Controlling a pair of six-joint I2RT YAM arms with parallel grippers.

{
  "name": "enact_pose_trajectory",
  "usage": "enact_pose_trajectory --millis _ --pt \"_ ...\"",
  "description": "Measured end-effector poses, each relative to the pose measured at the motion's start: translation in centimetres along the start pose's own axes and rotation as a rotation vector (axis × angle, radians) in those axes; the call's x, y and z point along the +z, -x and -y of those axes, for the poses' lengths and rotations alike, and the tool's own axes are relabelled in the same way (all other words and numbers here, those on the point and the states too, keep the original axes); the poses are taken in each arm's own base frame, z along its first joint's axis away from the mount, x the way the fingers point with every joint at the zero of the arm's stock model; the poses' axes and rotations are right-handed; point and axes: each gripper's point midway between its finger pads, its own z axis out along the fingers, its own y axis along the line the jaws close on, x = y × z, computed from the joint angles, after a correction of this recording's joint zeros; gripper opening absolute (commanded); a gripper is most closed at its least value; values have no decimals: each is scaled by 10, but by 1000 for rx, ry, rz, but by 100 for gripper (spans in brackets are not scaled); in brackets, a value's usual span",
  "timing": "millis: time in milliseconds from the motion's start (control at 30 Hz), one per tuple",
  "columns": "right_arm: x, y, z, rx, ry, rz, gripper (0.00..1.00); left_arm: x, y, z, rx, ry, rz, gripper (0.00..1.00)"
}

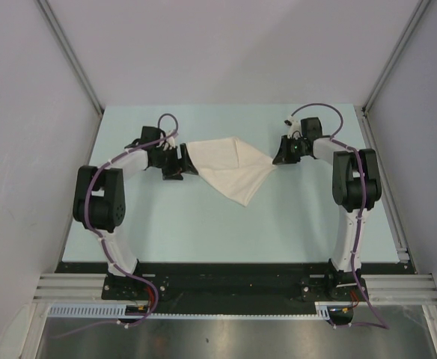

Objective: Fold the napkin, place the utensils inside, and roll it up
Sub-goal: Fold the napkin, then roll the napkin with the utensil

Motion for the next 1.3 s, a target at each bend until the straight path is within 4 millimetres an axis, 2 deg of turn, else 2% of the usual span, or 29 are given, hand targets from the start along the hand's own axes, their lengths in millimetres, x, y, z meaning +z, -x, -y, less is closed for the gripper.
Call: enact_pose_trajectory --millis 100,200,400,500,667,733,767,800,833,867,967,1100,1233,1300 --pt "0 -7 2 39 -14 -10 0 -8 2 9 2 -24 30 78" --pt "-8 -18 2 100 -54 -22 0 -16 1 19 -9 -59 76 78" --pt "-39 -72 -9 272 -158 -80 0 -26 -23 27 -62 -110 146 78" --pt "-50 -105 -26 349 -195 -105 0 -19 -41 28 -76 -119 137 78" --pt "-58 -157 -68 442 -201 -141 1 -2 -81 35 -82 -151 98 76" --pt "-62 -173 -81 484 -193 -142 8 3 -100 37 -94 -165 78 76" --pt "-64 -181 -86 506 -189 -142 15 5 -109 38 -102 -171 70 75" --pt "-66 -188 -90 527 -187 -143 37 6 -115 40 -111 -179 64 75" --pt "-68 -192 -93 546 -184 -144 44 7 -118 43 -111 -192 69 75" --pt "-70 -194 -98 569 -167 -147 53 7 -119 46 -113 -203 81 75" --pt "-75 -188 -101 583 -168 -127 58 8 -120 47 -128 -205 106 74" --pt "-81 -184 -91 559 -225 -130 59 9 -113 42 -145 -176 154 68" --pt "-86 -176 -78 539 -279 -133 59 11 -112 36 -169 -151 176 52" --pt "-88 -171 -75 525 -291 -129 59 12 -114 33 -177 -142 178 50"
